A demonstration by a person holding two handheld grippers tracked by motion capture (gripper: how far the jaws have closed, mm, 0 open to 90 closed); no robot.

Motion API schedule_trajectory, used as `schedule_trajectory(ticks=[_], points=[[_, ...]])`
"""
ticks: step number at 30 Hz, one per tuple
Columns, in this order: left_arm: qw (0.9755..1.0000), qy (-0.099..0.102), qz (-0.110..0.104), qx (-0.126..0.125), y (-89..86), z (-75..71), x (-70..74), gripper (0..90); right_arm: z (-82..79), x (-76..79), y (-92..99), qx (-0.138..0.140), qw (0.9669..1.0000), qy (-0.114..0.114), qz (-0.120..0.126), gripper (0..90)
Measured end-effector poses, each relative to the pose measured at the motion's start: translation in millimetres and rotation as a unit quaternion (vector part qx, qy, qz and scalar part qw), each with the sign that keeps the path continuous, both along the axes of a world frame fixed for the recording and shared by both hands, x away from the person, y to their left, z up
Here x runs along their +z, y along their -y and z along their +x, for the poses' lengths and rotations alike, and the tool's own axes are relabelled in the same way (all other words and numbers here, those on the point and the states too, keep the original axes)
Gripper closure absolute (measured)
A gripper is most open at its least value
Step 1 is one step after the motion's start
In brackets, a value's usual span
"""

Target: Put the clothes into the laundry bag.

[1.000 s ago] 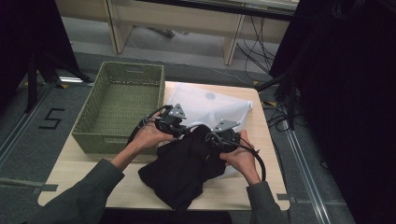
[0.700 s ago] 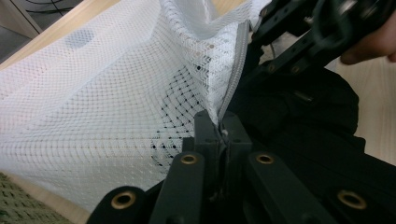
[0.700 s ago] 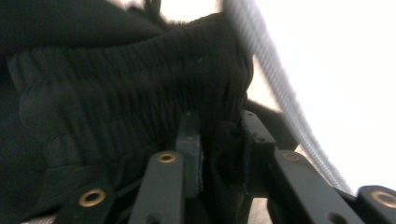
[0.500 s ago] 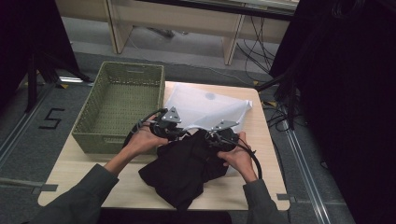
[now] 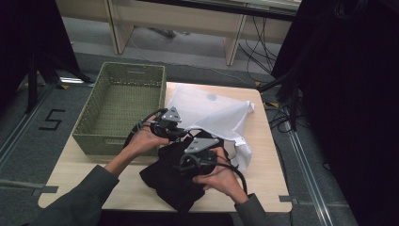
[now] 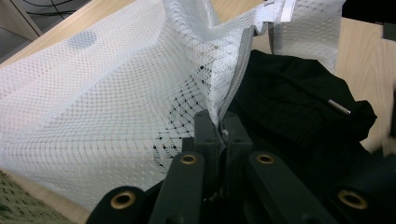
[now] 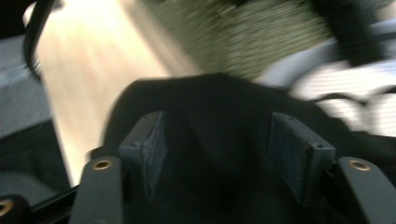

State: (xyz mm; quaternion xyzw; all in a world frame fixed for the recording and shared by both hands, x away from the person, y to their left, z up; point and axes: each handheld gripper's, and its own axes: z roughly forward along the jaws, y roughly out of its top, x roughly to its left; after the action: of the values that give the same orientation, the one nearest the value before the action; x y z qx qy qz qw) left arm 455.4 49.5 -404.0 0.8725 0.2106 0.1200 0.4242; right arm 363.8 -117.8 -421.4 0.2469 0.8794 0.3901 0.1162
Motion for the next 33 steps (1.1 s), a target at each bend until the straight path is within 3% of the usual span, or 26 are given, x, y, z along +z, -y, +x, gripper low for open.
schedule_trajectory(ticks=[1,2,3,8,9,10,11,12,13,14,15,16,17,20,21,23,25,26,27,28,29,30,31,32,33], points=[[1.0000,-0.001,-0.006,0.004,-0.2,-0.1,-0.2,86.7,-4.0,-2.0,-5.2,0.004,0.9999,-0.014,-0.008,36.3],[1.0000,-0.001,-0.006,0.004,-0.2,-0.1,-0.2,86.7,-4.0,-2.0,-5.2,0.004,0.9999,-0.014,-0.008,36.3],[1.0000,0.000,-0.002,0.001,-2.5,1.1,0.7,86.7,-13.3,-10.2,-18.8,0.043,0.9988,-0.012,-0.023,33.8],[0.9999,-0.006,-0.006,0.009,-4.8,3.2,0.7,86.7,-28.5,-23.5,-37.2,0.077,0.9956,-0.023,-0.048,29.6],[0.9999,-0.006,-0.005,0.009,-4.6,3.0,0.8,86.6,-33.8,-33.2,-44.3,0.100,0.9910,-0.011,-0.089,27.4],[0.9999,-0.006,-0.006,0.008,-4.3,2.8,0.8,86.6,-33.8,-33.2,-44.3,0.100,0.9910,-0.011,-0.089,27.4],[0.9999,-0.007,-0.011,0.010,-3.2,2.5,0.0,86.7,-36.6,-44.1,-48.5,0.105,0.9865,0.000,-0.126,30.0],[0.9999,-0.007,-0.011,0.010,-3.2,2.5,0.0,86.7,-36.6,-44.1,-48.5,0.105,0.9865,0.000,-0.126,30.0],[0.9999,-0.007,-0.010,0.010,-3.0,2.7,-0.5,86.7,-34.5,-55.7,-50.8,0.101,0.9811,0.007,-0.165,46.0],[0.9998,-0.011,-0.009,0.012,-2.9,2.4,-1.2,86.7,-34.5,-55.7,-50.8,0.101,0.9811,0.007,-0.165,46.0],[0.9999,-0.010,-0.009,0.009,-2.9,3.0,-2.0,86.8,-28.6,-58.4,-49.0,0.100,0.9810,0.005,-0.166,66.3],[0.9999,-0.010,-0.009,0.009,-2.9,3.0,-2.0,86.7,-28.6,-58.4,-49.0,0.100,0.9810,0.005,-0.166,66.3],[0.9999,-0.010,-0.001,0.004,-4.2,3.6,-1.4,86.8,-24.9,-49.6,-43.6,0.099,0.9817,0.016,-0.162,75.6],[0.9999,-0.010,-0.004,0.007,-4.8,3.7,-1.1,86.8,-21.6,-35.9,-35.0,0.096,0.9829,0.035,-0.153,77.4],[0.9997,-0.014,-0.014,0.013,-4.1,2.8,-1.6,86.9,-15.2,-20.6,-21.9,0.073,0.9880,0.053,-0.125,77.8],[0.9998,-0.013,-0.010,0.008,-4.6,2.6,-1.1,86.9,-5.4,-1.7,-1.7,0.029,0.9925,0.060,-0.103,78.0],[0.9999,-0.014,-0.009,0.006,-4.2,2.4,-1.4,86.9,0.1,4.4,7.1,0.015,0.9926,0.069,-0.099,78.2],[0.9998,-0.014,-0.010,0.004,-3.3,1.9,-1.7,86.9,10.4,13.9,25.1,-0.010,0.9930,0.072,-0.093,78.3],[0.9998,-0.015,-0.010,0.004,-2.9,1.4,-1.5,87.0,19.1,17.2,39.4,-0.043,0.9919,0.081,-0.088,78.3],[0.9998,-0.017,-0.010,0.004,-2.3,0.7,-1.3,87.0,24.5,17.8,47.8,-0.060,0.9910,0.082,-0.088,78.3],[0.9998,-0.017,-0.013,0.000,-1.4,0.2,-0.5,87.0,36.8,13.6,65.2,-0.094,0.9892,0.075,-0.084,78.4],[0.9998,-0.017,-0.013,0.000,-1.4,0.2,-0.5,87.0,36.8,13.6,65.2,-0.094,0.9892,0.075,-0.084,78.4],[0.9998,-0.016,-0.012,-0.002,-1.0,-0.4,0.2,87.0,49.3,0.4,80.2,-0.129,0.9860,0.054,-0.091,78.3],[0.9998,-0.016,-0.010,-0.003,-0.6,-0.7,0.2,87.0,49.3,0.4,80.2,-0.129,0.9860,0.054,-0.091,78.3],[0.9998,-0.016,-0.006,-0.005,1.1,-1.2,-0.9,87.0,59.7,-19.6,89.7,-0.153,0.9823,0.025,-0.105,78.2]])
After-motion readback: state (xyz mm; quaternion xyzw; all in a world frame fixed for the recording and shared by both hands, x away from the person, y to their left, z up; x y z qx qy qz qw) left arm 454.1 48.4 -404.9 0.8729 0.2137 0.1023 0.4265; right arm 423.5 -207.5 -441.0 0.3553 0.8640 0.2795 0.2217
